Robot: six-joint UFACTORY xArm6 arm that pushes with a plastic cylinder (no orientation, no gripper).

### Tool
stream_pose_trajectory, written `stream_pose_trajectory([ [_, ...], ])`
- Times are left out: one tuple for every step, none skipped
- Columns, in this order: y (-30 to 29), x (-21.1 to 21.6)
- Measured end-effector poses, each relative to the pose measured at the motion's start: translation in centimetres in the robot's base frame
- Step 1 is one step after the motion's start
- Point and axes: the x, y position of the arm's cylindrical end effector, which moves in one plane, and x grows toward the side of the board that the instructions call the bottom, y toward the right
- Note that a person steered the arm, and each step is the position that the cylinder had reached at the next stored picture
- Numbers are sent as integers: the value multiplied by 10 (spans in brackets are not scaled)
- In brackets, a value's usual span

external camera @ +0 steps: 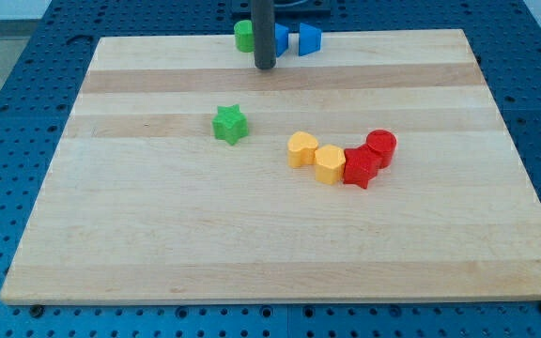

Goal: Move the green star bottom diagonally to the green circle

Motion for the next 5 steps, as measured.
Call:
stream_pose_trajectory([
  [11,-12],
  [26,-16],
  [33,-10],
  [55,36],
  [47,98],
])
